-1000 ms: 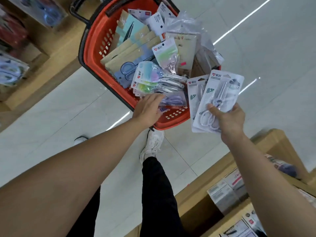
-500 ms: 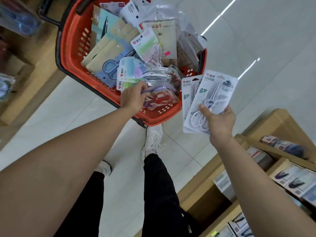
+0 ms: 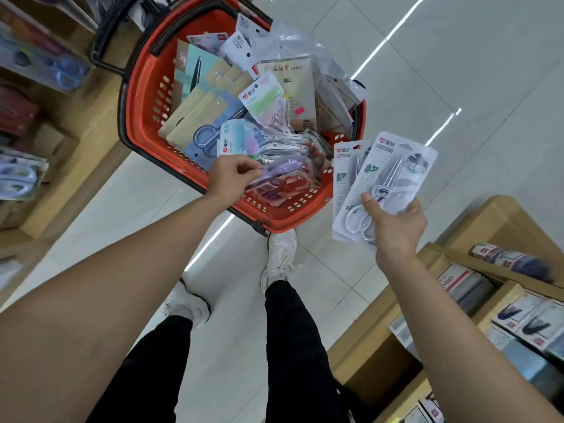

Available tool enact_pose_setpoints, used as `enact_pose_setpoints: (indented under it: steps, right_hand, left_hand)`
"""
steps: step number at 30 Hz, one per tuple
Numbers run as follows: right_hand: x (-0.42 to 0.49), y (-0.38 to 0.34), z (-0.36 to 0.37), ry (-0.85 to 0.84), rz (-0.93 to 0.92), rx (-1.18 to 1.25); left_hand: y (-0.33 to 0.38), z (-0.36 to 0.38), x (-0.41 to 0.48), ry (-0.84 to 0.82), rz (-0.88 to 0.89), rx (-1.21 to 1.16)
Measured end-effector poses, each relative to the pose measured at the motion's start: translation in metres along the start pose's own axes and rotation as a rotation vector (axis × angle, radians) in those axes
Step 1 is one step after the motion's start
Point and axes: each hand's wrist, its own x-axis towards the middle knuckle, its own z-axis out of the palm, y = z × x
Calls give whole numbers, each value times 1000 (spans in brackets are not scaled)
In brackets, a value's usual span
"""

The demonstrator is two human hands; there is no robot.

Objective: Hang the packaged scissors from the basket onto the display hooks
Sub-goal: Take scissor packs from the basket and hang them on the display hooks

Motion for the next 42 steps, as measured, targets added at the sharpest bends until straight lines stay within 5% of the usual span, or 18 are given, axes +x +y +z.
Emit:
enact_pose_setpoints:
  steps: [12,21,35,42]
  right_hand:
    - [-98,-35,93,-367,230,241]
    - [-193,-52,210,-770,270,267]
    - [-144,-16,398,-1070,72,137]
    - [-100,-13,484,-1175,-118,288]
  left_hand:
    - [7,-141,-83,193,-90,-401]
    - [-32,-281,-136,122,-130,-544]
    - [-132,-339,-52,83,54,-489]
    - [-191,-330,-3,-70,192,-1393]
